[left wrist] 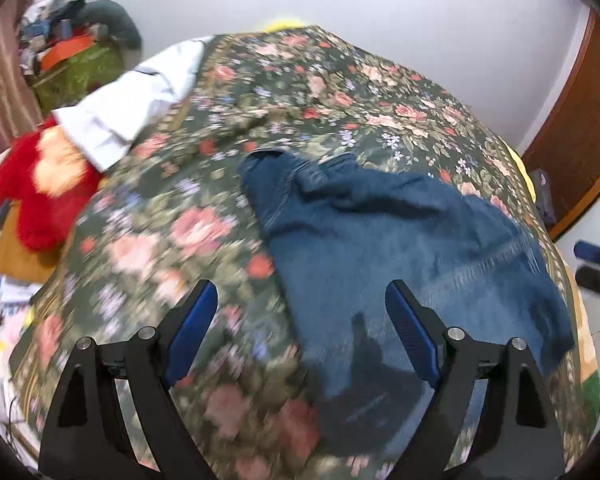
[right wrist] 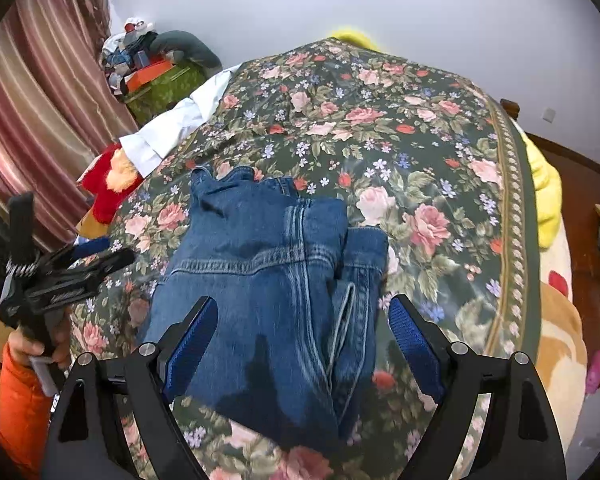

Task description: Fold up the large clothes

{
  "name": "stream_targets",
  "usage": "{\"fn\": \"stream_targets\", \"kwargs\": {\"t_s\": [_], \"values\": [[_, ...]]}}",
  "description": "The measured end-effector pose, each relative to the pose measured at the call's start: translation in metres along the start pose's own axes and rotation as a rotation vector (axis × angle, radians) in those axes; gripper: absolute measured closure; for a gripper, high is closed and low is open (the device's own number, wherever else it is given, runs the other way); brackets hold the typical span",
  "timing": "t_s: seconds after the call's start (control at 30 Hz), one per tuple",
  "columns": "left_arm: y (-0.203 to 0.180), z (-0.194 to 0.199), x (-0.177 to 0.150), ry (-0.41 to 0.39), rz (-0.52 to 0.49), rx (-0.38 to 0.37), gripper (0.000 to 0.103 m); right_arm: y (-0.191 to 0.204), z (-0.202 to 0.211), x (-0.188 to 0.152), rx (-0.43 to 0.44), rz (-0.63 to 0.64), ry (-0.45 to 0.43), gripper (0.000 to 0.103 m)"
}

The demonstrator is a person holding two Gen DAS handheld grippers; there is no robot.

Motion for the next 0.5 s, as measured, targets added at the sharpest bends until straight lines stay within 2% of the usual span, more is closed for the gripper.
{"fn": "stream_targets", "kwargs": {"t_s": [0.1,0.23,0.33,0.4,0.5], "values": [[-0.011,-0.032,0.021,0.019,-0.003,0.013,0.017,-0.012,-0.022,0.001,-0.02,-0.005,0.043,0.017],[-0.005,-0.064,0.052,-0.022,0.057,0.128,0.017,-0.036,-0.051,-0.004,-0.047,-0.037,0.105,0.017],[-0.002,-0.094,0.063,0.024,0.073,0.145,0.016,-0.049,-0.056,-0.008,0.015,-0.102,0.104,0.016],[-0.002,-0.107,0.064,0.029,0.046,0.196,0.015,-0.055,-0.057,-0.01,0.043,-0.136,0.103,0.012],[-0.001,-0.107,0.063,0.023,0.015,0.204,0.015,-0.056,-0.054,-0.011,0.053,-0.132,0.109,0.012]]}}
Point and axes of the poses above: each gripper's, at about its wrist camera, not at the fingertips, and z roughly against the way its jaws point, y to its left, x to its top, the point moved 6 cm from there along -z, roughly the way its jaws point, and after that the axes turned 9 degrees about x, right-handed, at the moved point
